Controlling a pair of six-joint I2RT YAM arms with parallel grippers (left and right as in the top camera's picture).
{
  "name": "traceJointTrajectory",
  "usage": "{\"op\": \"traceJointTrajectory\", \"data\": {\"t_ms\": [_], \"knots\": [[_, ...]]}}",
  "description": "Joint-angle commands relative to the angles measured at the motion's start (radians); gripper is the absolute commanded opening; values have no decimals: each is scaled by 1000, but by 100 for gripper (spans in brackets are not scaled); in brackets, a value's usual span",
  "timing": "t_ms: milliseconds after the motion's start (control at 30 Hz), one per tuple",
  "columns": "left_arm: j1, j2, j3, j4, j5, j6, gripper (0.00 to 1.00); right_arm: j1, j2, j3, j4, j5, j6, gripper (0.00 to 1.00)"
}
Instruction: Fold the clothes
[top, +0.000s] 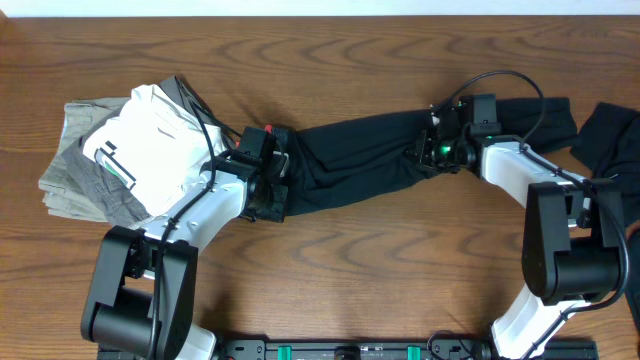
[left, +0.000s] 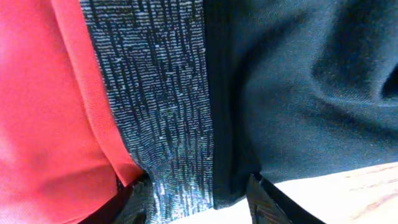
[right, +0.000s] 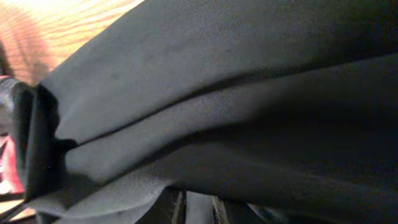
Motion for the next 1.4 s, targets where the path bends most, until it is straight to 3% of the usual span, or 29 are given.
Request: {"op": "traceJointTrajectory", "data": {"t_ms": [0, 467, 633, 733, 933, 1100, 1367], "knots": [[0, 31, -42, -19, -17, 3, 50, 28, -22, 8, 33, 143, 73, 13], [0, 31, -42, -67, -73, 3, 50, 24, 13, 11, 336, 367, 140, 9], [0, 31, -42, -68, -73, 3, 50, -46, -67, 16, 276, 219, 55, 16], [0, 31, -42, -67, -73, 3, 50, -114, -164, 16, 134, 203, 23, 22], [0, 31, -42, -67, -72, 3, 51, -175, -242, 14, -154, 97, -48, 23], [0, 31, -42, -67, -72, 3, 50, -66, -196, -3, -212, -22, -66, 8], [0, 31, -42, -67, -72, 3, 50, 148, -95, -4, -132, 39, -74, 5]]}}
